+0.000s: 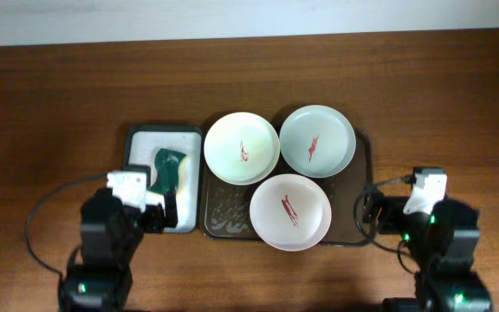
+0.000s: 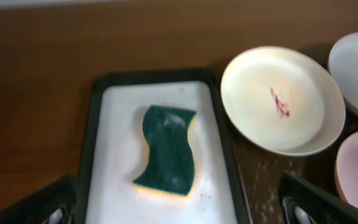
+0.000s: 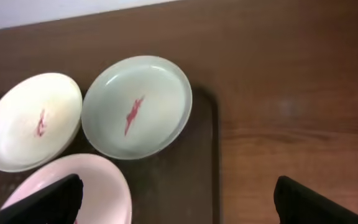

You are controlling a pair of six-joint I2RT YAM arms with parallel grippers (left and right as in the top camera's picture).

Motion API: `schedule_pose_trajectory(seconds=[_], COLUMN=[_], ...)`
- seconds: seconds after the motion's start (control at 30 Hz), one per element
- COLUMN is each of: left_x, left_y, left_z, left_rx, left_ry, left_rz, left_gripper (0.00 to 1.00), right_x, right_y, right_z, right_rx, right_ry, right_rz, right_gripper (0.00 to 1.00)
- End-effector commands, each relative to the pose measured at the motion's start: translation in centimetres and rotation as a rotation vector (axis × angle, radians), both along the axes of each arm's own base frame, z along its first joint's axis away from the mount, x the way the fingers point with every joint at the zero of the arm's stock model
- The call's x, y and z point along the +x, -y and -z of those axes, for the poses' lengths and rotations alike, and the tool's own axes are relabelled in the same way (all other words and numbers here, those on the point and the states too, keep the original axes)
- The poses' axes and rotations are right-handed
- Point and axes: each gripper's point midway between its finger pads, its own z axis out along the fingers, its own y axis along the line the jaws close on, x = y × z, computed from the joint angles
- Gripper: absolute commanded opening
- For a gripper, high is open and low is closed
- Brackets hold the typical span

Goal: Clean dirty plates on tray and stack at the side

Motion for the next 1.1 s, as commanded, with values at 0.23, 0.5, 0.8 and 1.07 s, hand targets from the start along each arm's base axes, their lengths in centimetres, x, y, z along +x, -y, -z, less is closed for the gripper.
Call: schedule_pose_trajectory(seconds=[0.23,0.5,0.8,1.07], left_x=[2.3,4.5,8.2,10.1], left_y=[0.7,1.0,0.2,0.4], left_z=[-0.3,-0.6,5.0,13.1], left_rx=[-0.015,-0.023,0.023,0.034], left_ry=[-0.246,-0.193,-0.295,-0.445], left_rz=[0.020,0.027,-0.018,-0.017], left_gripper=[0.99,0.99,0.96,0.91], right_x=[2.8,3.7,3.7,3.7], right_y=[-1.0,-3.2,-3.2,-3.2], right_z=[-1.8,-0.3,-0.2,-0.2], right_rx=[0.080,0.185,0.186,0.186], right_ry=[-0.334,-0.407,-0.411,-0.411], right_rz=[-0.048,-0.142,-0.142,-0.142], right_gripper=[0.99,0.99,0.99,0.99])
